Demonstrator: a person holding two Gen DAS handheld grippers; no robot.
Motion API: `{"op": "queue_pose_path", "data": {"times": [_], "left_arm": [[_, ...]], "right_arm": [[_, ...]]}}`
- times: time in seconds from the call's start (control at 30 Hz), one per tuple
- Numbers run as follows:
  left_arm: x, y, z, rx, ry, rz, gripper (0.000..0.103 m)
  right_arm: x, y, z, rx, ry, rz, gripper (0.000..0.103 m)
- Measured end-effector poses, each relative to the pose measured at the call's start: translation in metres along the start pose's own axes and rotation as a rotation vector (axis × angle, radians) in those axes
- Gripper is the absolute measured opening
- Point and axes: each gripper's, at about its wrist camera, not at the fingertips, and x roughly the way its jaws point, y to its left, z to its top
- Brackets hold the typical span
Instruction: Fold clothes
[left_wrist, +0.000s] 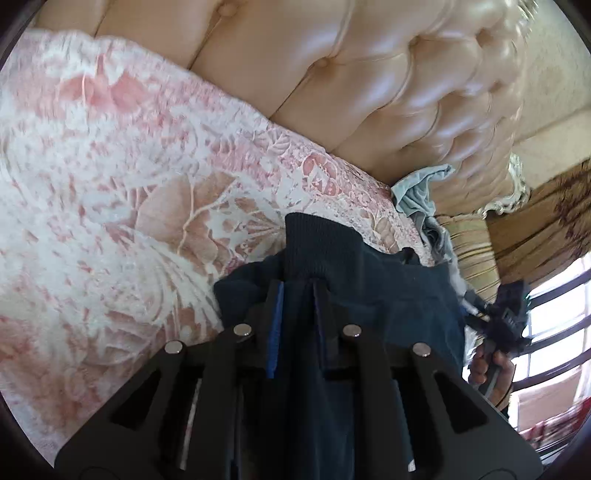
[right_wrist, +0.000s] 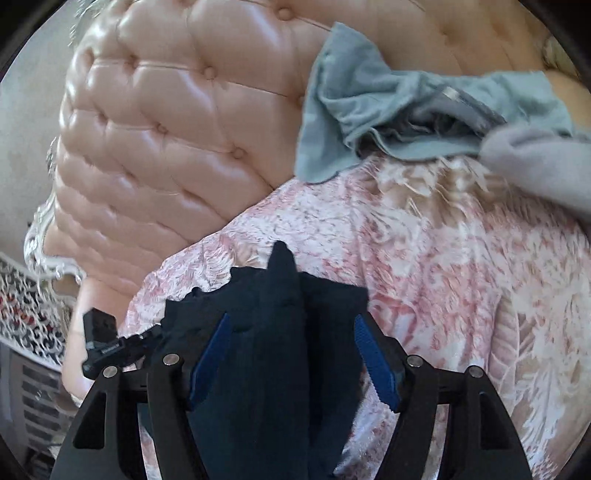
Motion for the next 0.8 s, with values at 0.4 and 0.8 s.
{"op": "queue_pose_path", "data": {"times": [0.4, 0.8], "left_arm": [[0.005, -0.047, -0.009, 0.301, -0.044, 0.329, 0.017], [0.011, -0.053, -0.013, 0.357, -0.047, 0.431, 0.014]], "right_arm": [[0.02, 0.009, -0.009, -0.097, 0.043, -0.131, 0.026], [0.02, 0.008, -0.007, -0.091, 0.055, -0.138, 0.024]]}}
